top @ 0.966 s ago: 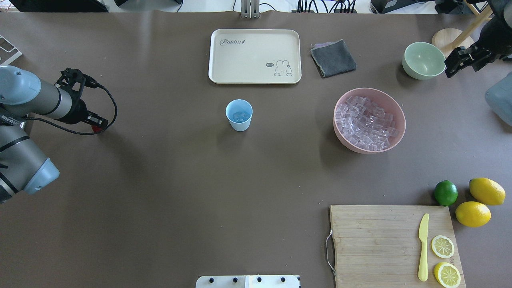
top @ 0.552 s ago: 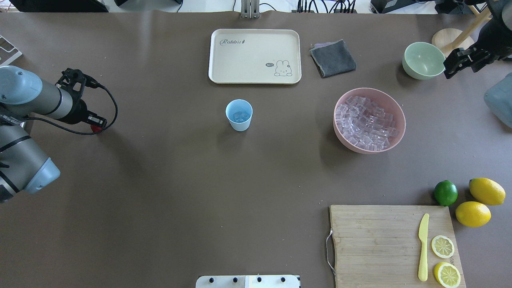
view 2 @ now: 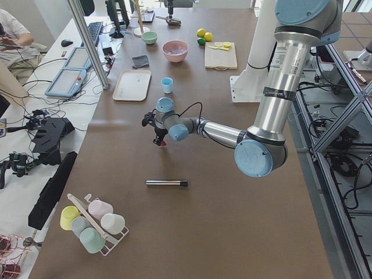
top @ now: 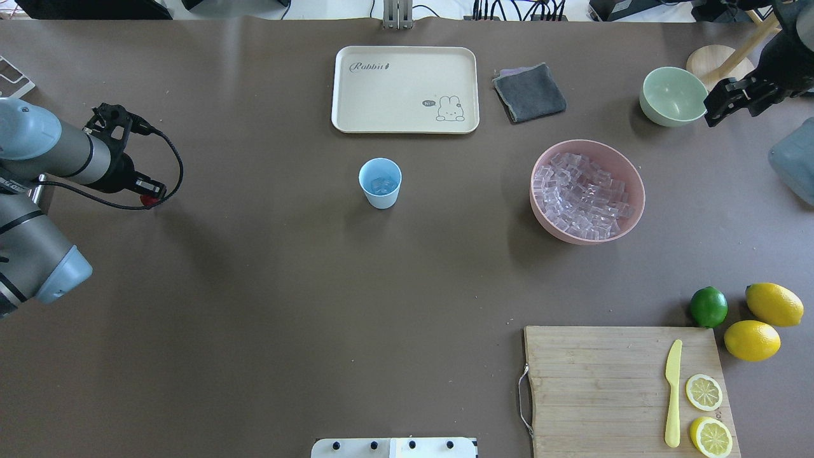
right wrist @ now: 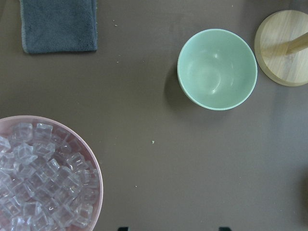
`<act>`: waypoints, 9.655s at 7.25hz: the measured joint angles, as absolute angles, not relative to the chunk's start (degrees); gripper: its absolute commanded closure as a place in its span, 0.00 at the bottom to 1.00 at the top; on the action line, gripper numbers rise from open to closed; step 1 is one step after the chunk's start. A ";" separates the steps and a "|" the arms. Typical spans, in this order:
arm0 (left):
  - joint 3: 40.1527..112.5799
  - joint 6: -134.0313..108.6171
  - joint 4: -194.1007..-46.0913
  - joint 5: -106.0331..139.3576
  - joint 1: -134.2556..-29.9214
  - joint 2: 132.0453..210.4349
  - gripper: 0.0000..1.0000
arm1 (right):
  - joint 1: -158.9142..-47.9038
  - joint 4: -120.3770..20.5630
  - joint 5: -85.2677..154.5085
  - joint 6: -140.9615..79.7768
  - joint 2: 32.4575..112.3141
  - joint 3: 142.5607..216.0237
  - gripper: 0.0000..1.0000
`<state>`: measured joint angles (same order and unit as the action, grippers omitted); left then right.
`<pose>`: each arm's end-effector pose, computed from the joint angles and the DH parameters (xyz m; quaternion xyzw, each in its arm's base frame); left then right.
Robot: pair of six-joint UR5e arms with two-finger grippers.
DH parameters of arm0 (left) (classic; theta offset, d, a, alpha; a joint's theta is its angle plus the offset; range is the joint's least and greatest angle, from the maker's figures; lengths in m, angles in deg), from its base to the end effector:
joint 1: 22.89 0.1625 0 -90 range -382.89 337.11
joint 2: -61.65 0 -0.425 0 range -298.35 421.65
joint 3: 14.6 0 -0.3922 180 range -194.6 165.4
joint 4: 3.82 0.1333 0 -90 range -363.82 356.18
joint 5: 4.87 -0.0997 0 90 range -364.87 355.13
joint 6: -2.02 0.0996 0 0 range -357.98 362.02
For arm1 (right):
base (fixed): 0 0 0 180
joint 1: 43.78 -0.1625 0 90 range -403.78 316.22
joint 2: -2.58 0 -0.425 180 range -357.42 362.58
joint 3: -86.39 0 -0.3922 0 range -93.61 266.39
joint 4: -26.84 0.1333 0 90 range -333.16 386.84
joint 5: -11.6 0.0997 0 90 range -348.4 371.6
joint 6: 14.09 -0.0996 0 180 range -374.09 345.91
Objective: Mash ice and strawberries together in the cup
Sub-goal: 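Carry the strawberry with the left gripper over the blue cup, then lower the strawberry into the blue cup and open the left gripper, then withdraw the left arm away from the cup toward the table edge, then grasp the silver metal muddler upright with the left gripper, then lift the muddler and carry it over the blue cup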
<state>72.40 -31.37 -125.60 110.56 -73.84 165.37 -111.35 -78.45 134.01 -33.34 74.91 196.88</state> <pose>0.3206 -0.5389 0.5014 0.1640 0.3744 0.1246 0.9041 -0.1405 -0.5499 0.3639 0.0806 -0.3234 -0.0814 0.9393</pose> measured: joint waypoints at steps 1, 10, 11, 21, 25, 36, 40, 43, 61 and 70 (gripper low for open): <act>75.65 -31.38 -118.99 112.95 -75.57 167.42 0.96 | -111.29 -78.45 133.99 -33.34 74.91 196.88 0.30; 73.90 -52.63 -103.04 105.32 -62.28 199.82 0.96 | -110.71 -78.45 134.02 -33.41 74.82 196.69 0.30; 71.36 -53.57 -104.91 103.43 -61.30 201.05 0.96 | -110.57 -78.45 134.02 -33.41 74.82 196.67 0.30; 64.41 -55.46 -113.35 97.96 -57.81 201.55 0.02 | -110.40 -78.45 133.95 -33.35 75.04 196.74 0.30; 71.04 -55.09 -113.41 100.85 -64.88 193.59 0.02 | -110.43 -78.45 133.97 -33.35 74.93 196.82 0.30; 52.25 -21.72 -113.15 126.05 -96.86 173.23 0.02 | -109.70 -66.54 133.15 -32.76 75.58 191.07 0.01; 51.93 -21.46 -116.81 126.00 -95.02 167.31 0.02 | -113.82 -66.49 141.50 -32.43 75.26 189.27 0.01; 52.10 -21.94 -119.38 125.98 -94.00 165.03 0.03 | -117.45 -66.47 142.28 -26.73 79.07 189.21 0.01; 65.84 -38.96 -120.51 124.19 -91.00 173.04 1.00 | -119.81 -66.50 142.87 -24.41 83.05 191.77 0.01; 89.67 -62.43 -120.91 72.35 -59.39 188.51 1.00 | -122.64 -66.70 144.37 -24.27 91.30 198.67 0.01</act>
<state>89.67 -62.43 -120.91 72.35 -59.39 188.51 -122.64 -66.70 144.37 -24.27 91.30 198.67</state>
